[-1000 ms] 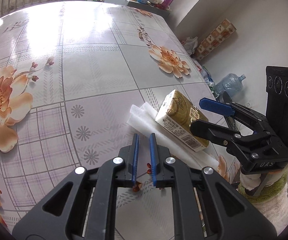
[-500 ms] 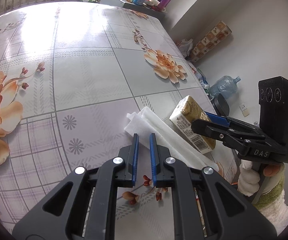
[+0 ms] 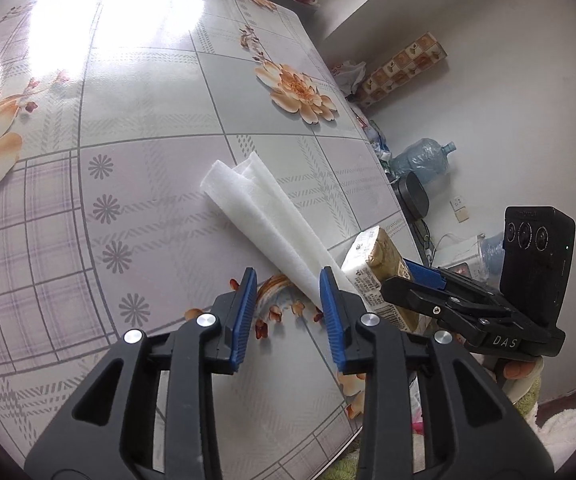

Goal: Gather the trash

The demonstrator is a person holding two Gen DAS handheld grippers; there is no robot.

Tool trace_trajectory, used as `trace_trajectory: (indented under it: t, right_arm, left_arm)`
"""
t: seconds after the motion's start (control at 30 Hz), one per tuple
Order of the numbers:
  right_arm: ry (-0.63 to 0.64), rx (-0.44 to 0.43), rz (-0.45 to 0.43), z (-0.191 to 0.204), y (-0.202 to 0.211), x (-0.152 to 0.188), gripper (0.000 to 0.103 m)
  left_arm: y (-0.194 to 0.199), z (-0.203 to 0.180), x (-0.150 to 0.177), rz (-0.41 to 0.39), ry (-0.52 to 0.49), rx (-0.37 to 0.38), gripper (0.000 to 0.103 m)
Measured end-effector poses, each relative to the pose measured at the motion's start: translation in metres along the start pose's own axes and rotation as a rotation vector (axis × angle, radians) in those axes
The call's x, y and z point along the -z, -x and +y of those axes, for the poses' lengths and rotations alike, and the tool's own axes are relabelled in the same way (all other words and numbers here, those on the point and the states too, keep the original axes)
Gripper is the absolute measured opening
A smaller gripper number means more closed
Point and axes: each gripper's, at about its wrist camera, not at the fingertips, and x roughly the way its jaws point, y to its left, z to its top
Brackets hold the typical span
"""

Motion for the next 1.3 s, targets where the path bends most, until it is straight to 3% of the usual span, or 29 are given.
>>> trace_trajectory:
  t: [0.13, 0.3, 0.4, 0.57, 0.7, 0.83, 1.3]
  right_arm:
    - [-0.037, 0.005, -0.024, -0.008, 0.01, 0.007, 0.054]
    - [-0.09, 0.025, -0.068, -0.02, 0.022, 0.01, 0.054]
    - [-0.11, 0.03, -0.093, -0.024, 0.027, 0.013, 0.054]
    - [-0.154, 0.035, -0.107, -0.027, 0.024, 0.018, 0.054]
    - [-0.183, 0.031, -0.116, -0.032, 0.022, 0.018, 0.054]
    - [-0.194, 0.035, -0.124, -0.033, 0.024, 0.017, 0.054]
    - [-0.201, 0.042, -0.165, -0.027, 0.03, 0.011, 0.054]
  left_arm:
    - [-0.009, -0.009, -0.003, -0.009, 0.006, -0.021, 0.03]
    - [-0.018, -0.023, -0.008, -0.051, -0.035, -0.114, 0.027]
    - [-0.023, -0.032, -0.009, -0.081, -0.098, -0.201, 0.017]
    - [-0.03, -0.048, -0.008, -0.107, -0.235, -0.329, 0.015]
    - [-0.035, -0.058, -0.006, -0.112, -0.308, -0.395, 0.006]
    - [-0.035, -0.063, -0.004, -0.12, -0.344, -0.417, 0.0]
    - [-0.003, -0.083, 0.0, -0.224, -0.403, -0.449, 0.0]
